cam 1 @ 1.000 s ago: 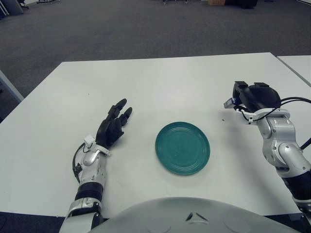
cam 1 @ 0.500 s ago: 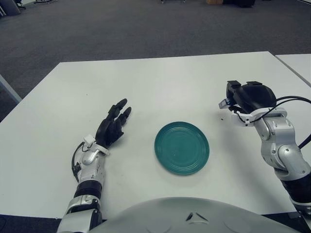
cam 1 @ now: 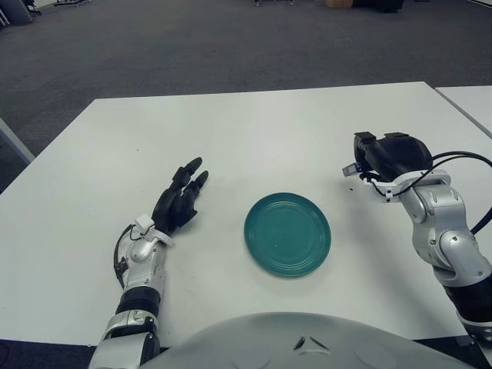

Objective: Put the gum into the plate.

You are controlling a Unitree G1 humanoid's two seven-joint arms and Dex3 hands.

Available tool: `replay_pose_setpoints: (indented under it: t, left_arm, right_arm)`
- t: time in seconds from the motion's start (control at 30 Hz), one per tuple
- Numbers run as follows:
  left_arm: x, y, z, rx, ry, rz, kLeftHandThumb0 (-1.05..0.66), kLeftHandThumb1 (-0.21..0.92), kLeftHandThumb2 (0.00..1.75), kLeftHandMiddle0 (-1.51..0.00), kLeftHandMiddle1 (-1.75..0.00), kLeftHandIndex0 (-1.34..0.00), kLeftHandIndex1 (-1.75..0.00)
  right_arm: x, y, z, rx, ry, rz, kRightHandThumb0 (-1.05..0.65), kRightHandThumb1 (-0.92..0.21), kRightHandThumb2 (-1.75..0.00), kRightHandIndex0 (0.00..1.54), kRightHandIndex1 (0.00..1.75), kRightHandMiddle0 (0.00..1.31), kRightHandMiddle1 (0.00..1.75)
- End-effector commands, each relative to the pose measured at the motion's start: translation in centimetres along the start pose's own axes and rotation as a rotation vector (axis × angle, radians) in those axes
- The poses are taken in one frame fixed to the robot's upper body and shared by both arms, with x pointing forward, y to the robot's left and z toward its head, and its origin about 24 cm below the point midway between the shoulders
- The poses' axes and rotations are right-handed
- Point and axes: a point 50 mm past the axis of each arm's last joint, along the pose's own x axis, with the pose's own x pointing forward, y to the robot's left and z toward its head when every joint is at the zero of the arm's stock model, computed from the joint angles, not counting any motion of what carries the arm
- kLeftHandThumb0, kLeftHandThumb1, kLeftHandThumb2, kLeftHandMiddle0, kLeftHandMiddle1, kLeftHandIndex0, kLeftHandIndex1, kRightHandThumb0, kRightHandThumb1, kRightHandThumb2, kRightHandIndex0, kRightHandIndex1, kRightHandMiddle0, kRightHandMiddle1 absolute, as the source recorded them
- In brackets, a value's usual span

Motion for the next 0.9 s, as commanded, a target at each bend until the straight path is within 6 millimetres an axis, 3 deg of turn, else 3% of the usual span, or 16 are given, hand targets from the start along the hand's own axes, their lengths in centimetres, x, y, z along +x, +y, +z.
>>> replay_pose_setpoints:
  t: [0.0, 0.57, 0.67, 0.87]
  left_arm:
    - [-1.4, -0.2, -1.9, -0.043, 0.083, 0.032, -1.05, 0.92, 0.83, -0.25, -0.12, 0.0, -0.49]
    - [-1.1, -0.2, -1.7, -0.062, 0.099, 0.038, -1.05, 0.92, 0.83, -0.29, -0.12, 0.0, -0.55]
    - [-1.7, 0.7, -3.0, -0.095, 0.153, 0.064, -1.04, 0.92, 0.83, -0.32, -0.13, 0.0, -0.57]
    - [-0.4, -1.0, -1.7, -0.079, 0.064, 0.025, -1.04, 0.92, 0.85, -0.3, -0.12, 0.0, -0.57]
  right_arm:
    - [-0.1, -0.5, -0.1, 0.001, 0.015, -0.016, -0.4, -0.62, -0.9, 0.45, 0.31, 0.4, 1.72]
    - [-0.4, -1.0, 0.4, -0.001, -0.013, -0.084, -0.41, -0.6, -0.91, 0.48, 0.31, 0.44, 1.69]
    - [-0.5, -1.4, 0.7, -0.001, -0.021, -0.104, -0.41, -0.6, -0.91, 0.48, 0.31, 0.44, 1.69]
    - [-0.8, -2.1, 1.4, -0.007, -0.04, -0.141, -0.41, -0.6, -0.88, 0.53, 0.34, 0.47, 1.65]
